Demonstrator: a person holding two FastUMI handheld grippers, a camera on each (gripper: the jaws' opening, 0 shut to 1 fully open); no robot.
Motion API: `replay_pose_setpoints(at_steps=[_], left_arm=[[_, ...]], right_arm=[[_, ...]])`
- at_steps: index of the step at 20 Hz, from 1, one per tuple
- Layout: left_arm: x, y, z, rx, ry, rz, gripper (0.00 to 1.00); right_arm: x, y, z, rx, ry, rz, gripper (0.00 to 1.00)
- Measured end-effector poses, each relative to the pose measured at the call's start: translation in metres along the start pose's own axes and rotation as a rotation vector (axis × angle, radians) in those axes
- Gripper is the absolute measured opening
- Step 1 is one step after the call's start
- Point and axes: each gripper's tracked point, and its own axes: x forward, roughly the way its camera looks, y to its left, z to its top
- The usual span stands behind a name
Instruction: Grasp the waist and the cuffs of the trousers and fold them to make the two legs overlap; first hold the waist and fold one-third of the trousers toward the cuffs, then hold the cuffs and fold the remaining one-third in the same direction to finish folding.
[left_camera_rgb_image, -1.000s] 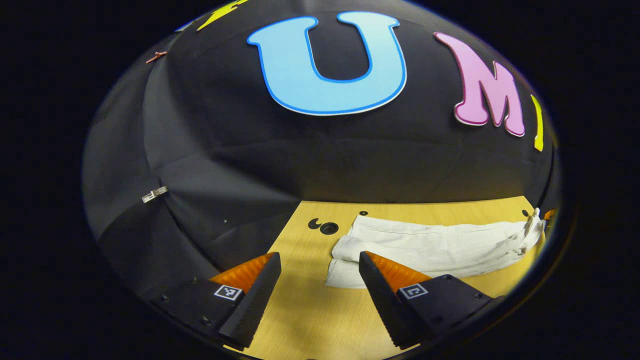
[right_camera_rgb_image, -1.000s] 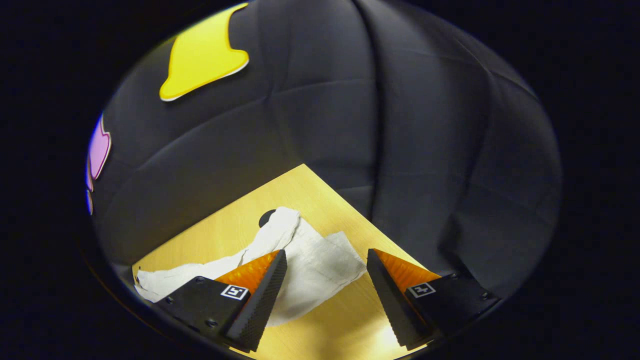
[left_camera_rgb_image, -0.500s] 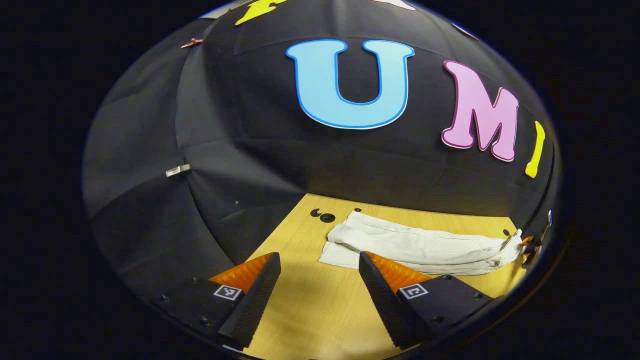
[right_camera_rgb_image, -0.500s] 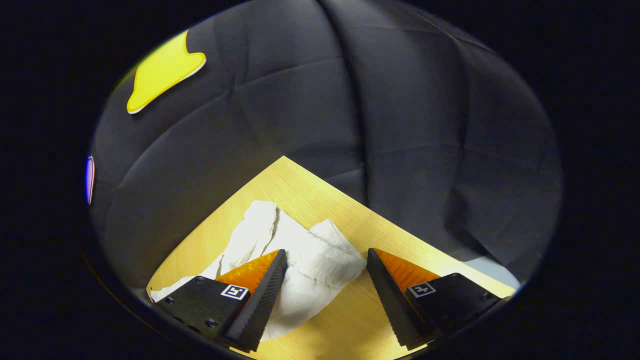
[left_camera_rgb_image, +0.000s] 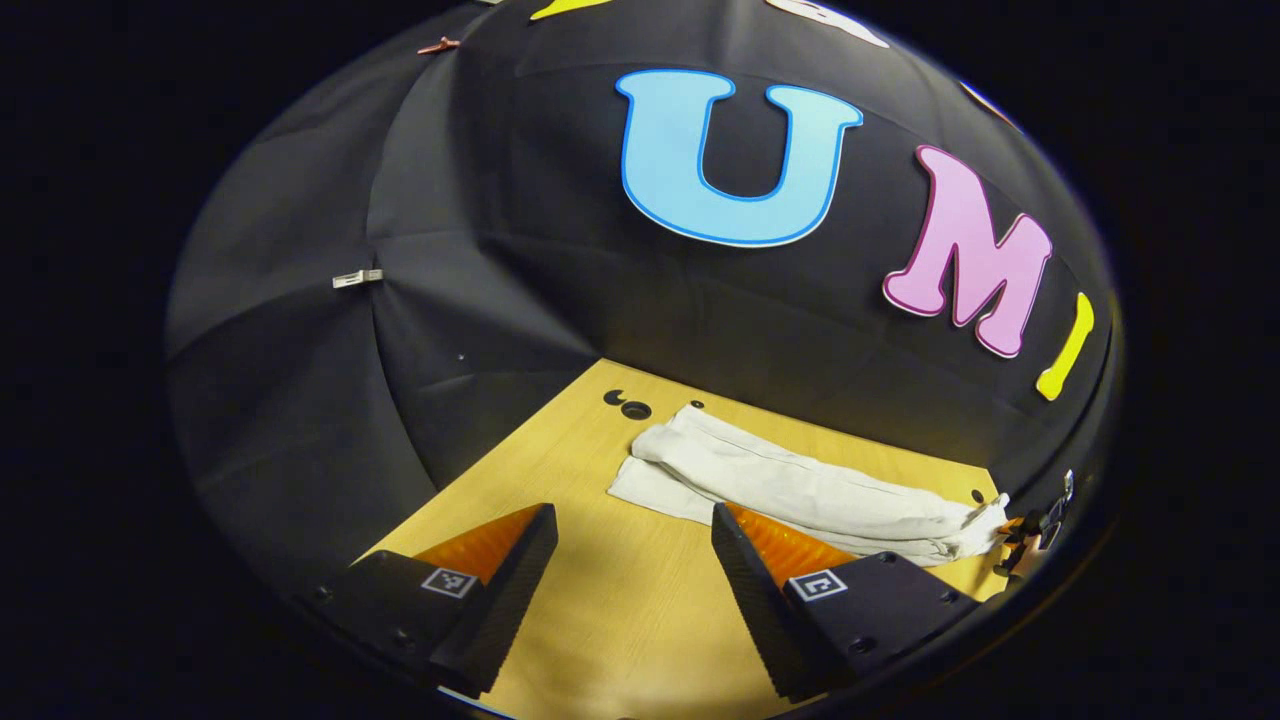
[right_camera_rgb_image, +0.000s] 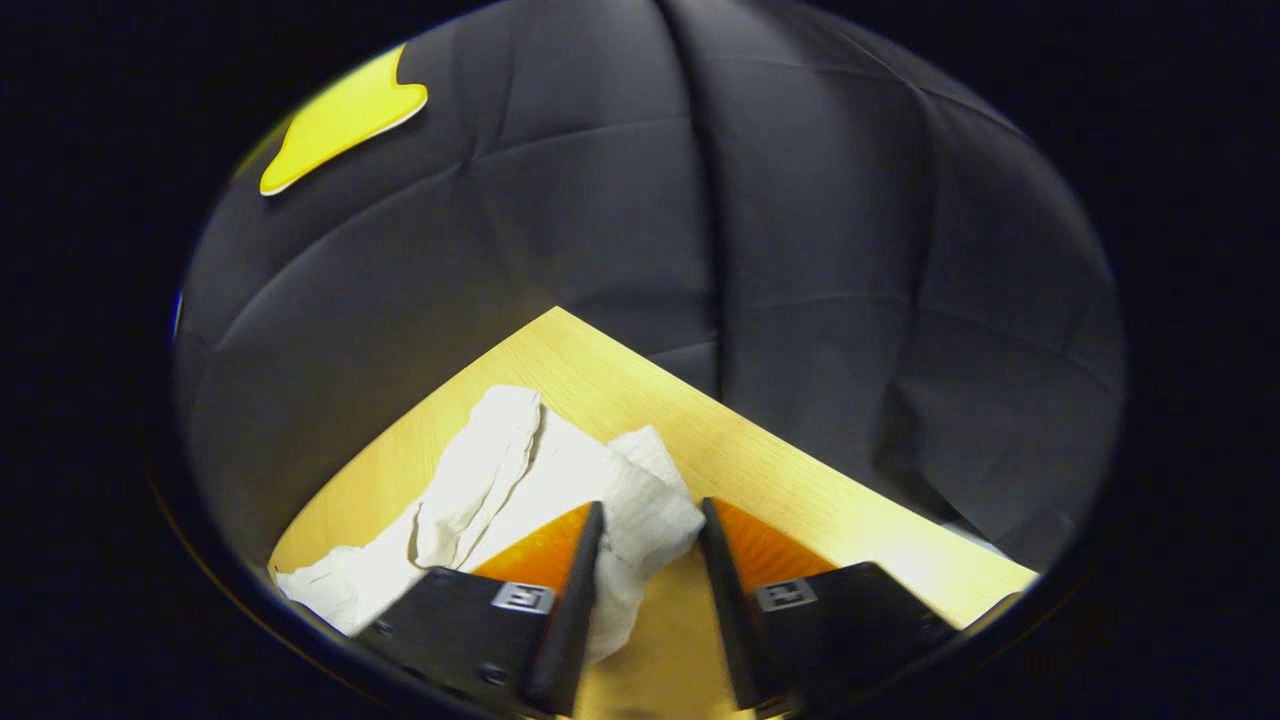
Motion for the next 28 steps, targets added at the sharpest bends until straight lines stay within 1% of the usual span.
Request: replay_pose_setpoints(at_steps=[2, 3, 4, 5, 6, 7, 8, 10, 11, 12, 16, 19, 20, 21, 24, 26, 28], left_arm=[[0.001, -0.004, 0.0, -0.007, 0.003, -0.017, 0.97], [0.002, -0.004, -0.001, -0.011, 0.002, -0.02, 0.97], [0.002, -0.003, 0.0, -0.01, 0.002, -0.02, 0.97], [0.002, -0.004, -0.002, -0.005, 0.002, -0.025, 0.97], [0.002, -0.006, -0.003, 0.004, 0.005, -0.029, 0.97], [0.002, -0.008, -0.006, 0.014, 0.01, -0.039, 0.97], [0.002, -0.011, -0.009, 0.023, 0.018, -0.048, 0.97], [0.0, -0.012, -0.016, 0.051, 0.034, -0.058, 0.97], [-0.001, -0.013, -0.018, 0.07, 0.035, -0.058, 0.97], [-0.003, -0.013, -0.019, 0.087, 0.037, -0.06, 0.97], [-0.01, -0.014, -0.029, 0.106, 0.059, -0.079, 0.97], [-0.011, -0.01, -0.029, 0.098, 0.057, -0.092, 0.97], [-0.011, -0.009, -0.029, 0.093, 0.059, -0.094, 0.97], [-0.011, -0.007, -0.03, 0.09, 0.065, -0.097, 0.97], [-0.016, -0.008, -0.036, 0.098, 0.094, -0.142, 0.97], [-0.018, -0.008, -0.041, 0.103, 0.108, -0.168, 0.97], [-0.018, -0.005, -0.048, 0.123, 0.119, -0.182, 0.97]], right_arm=[[0.0, 0.004, -0.001, 0.021, 0.032, 0.01, 0.42], [-0.005, 0.007, -0.002, 0.037, 0.056, 0.021, 0.42], [-0.006, 0.01, -0.001, 0.051, 0.06, 0.025, 0.29], [0.001, 0.011, -0.004, 0.046, 0.069, 0.04, 0.19], [-0.004, 0.01, -0.003, 0.028, 0.07, 0.048, 0.12], [-0.005, 0.01, -0.001, 0.001, 0.068, 0.054, 0.1], [-0.007, 0.009, 0.003, -0.041, 0.047, 0.052, 0.1], [-0.014, 0.014, 0.022, -0.17, -0.038, 0.074, 0.09], [-0.019, 0.02, 0.031, -0.217, -0.062, 0.091, 0.09], [-0.022, 0.023, 0.037, -0.239, -0.078, 0.108, 0.09], [-0.039, 0.053, 0.064, -0.268, -0.165, 0.18, 0.09], [-0.062, 0.08, 0.08, -0.344, -0.231, 0.239, 0.09], [-0.078, 0.089, 0.082, -0.369, -0.26, 0.262, 0.09], [-0.09, 0.091, 0.091, -0.387, -0.279, 0.287, 0.09], [-0.122, 0.094, 0.109, -0.426, -0.325, 0.346, 0.08], [-0.14, 0.097, 0.117, -0.432, -0.335, 0.385, 0.08], [-0.147, 0.097, 0.121, -0.408, -0.319, 0.461, 0.08]])
